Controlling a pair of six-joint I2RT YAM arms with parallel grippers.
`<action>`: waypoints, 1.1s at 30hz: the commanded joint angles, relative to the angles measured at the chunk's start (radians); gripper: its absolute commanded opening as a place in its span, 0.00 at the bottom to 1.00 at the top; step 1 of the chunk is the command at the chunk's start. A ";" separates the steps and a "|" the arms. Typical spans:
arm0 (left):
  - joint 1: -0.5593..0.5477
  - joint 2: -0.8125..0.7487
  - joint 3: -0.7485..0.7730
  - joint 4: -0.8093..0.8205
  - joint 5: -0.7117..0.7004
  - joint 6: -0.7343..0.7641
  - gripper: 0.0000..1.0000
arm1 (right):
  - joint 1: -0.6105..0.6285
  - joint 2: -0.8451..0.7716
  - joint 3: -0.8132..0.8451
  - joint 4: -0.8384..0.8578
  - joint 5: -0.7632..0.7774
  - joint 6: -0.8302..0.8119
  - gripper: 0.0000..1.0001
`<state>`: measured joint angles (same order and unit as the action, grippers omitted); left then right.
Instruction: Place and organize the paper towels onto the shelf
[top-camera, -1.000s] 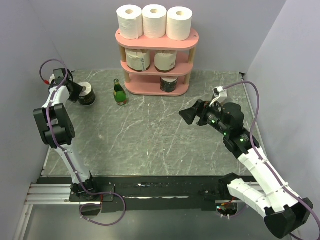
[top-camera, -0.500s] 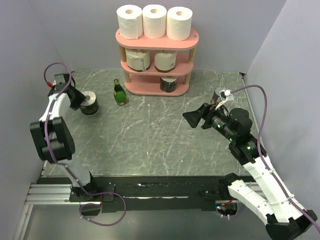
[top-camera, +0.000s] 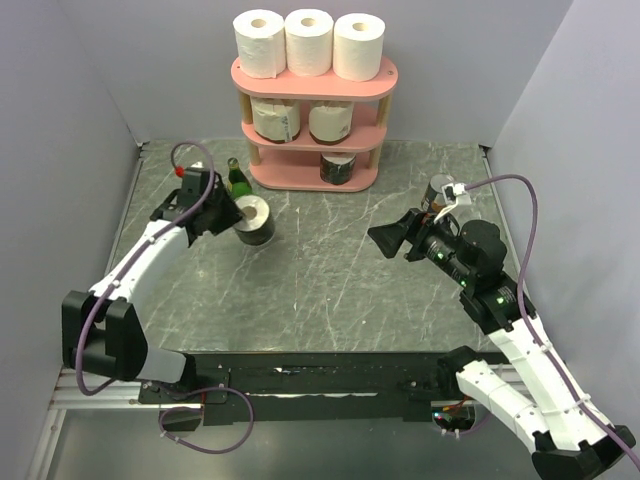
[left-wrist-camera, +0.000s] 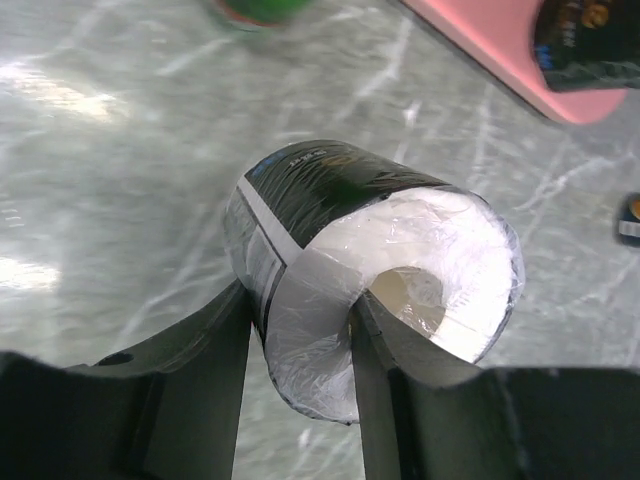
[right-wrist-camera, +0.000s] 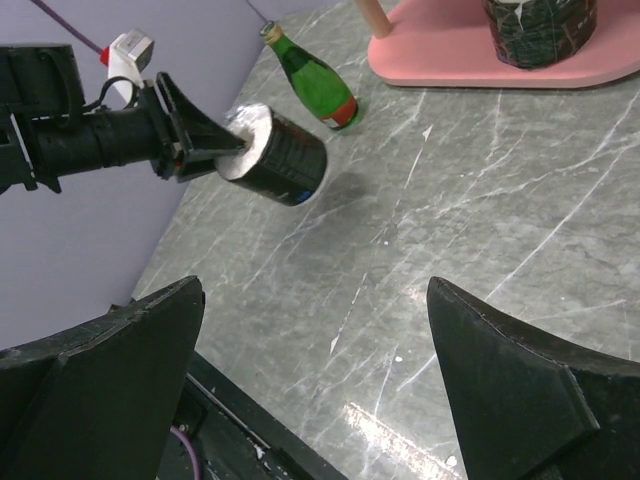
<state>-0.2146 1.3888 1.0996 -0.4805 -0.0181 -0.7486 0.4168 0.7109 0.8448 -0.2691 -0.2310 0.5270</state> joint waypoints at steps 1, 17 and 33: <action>-0.092 0.084 0.168 0.106 -0.046 -0.106 0.44 | 0.004 -0.024 0.003 0.007 0.008 0.010 0.99; -0.198 0.533 0.571 0.079 -0.198 -0.373 0.43 | 0.002 -0.099 0.043 -0.056 0.062 -0.021 1.00; -0.198 0.650 0.674 0.152 -0.336 -0.411 0.50 | 0.004 -0.134 0.033 -0.055 0.122 -0.044 1.00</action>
<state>-0.4110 2.0228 1.7077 -0.4217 -0.3088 -1.1240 0.4164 0.5900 0.8471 -0.3450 -0.1368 0.4988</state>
